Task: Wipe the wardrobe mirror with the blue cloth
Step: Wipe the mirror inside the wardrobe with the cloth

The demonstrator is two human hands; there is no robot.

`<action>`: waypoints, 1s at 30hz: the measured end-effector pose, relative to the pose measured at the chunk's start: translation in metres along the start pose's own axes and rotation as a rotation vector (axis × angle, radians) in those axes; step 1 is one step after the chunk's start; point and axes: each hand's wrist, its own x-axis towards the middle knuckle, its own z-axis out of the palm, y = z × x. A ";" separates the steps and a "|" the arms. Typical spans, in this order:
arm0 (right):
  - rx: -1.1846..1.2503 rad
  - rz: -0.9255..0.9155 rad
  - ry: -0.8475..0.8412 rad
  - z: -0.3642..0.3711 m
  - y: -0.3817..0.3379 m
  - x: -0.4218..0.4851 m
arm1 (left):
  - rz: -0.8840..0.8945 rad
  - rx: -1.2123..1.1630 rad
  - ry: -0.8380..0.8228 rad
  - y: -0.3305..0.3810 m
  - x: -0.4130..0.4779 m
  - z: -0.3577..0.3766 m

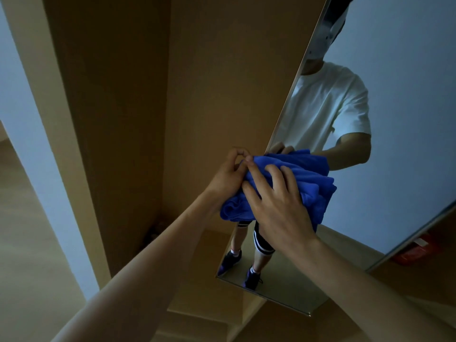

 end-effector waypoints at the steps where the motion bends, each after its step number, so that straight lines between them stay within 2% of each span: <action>1: 0.010 0.003 -0.014 0.002 0.000 -0.003 | 0.010 0.009 0.008 -0.001 -0.003 0.001; 4: 0.041 0.008 -0.019 0.006 0.000 -0.008 | 0.007 0.002 -0.029 -0.009 -0.012 0.003; 8: 0.073 0.008 -0.032 0.010 -0.003 -0.011 | -0.100 -0.083 -0.135 -0.019 -0.026 -0.001; 12: 0.087 -0.025 -0.064 0.017 -0.003 -0.023 | -0.062 -0.037 -0.073 -0.026 -0.029 0.008; 20: 0.117 0.119 0.080 0.018 0.001 -0.047 | 0.026 0.005 -0.059 -0.037 -0.037 0.022; 23: 0.122 0.119 0.116 0.023 0.002 -0.053 | 0.051 -0.002 -0.027 -0.041 -0.037 0.022; 30: 0.163 0.076 0.116 0.037 0.000 -0.060 | -0.006 0.044 0.041 -0.075 -0.049 0.024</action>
